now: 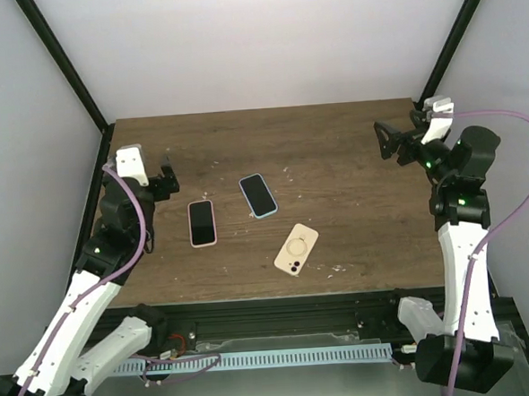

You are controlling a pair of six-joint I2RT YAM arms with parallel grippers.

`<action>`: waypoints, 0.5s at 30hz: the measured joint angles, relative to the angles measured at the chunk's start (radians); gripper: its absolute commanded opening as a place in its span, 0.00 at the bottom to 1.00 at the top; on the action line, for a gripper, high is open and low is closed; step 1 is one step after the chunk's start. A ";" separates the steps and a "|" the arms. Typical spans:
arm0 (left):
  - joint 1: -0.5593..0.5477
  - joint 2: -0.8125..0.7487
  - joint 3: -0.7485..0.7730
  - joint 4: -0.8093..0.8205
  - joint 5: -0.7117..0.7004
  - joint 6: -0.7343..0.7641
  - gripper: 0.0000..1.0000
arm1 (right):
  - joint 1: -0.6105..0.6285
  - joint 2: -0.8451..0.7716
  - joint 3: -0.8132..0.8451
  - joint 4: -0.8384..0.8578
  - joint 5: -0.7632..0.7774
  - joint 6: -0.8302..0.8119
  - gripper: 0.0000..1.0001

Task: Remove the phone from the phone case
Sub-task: Adjust the phone at the center of the board.

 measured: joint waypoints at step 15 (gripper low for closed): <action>0.330 -0.053 -0.116 0.029 0.369 -0.251 0.86 | 0.073 0.075 -0.185 -0.008 -0.024 -0.060 1.00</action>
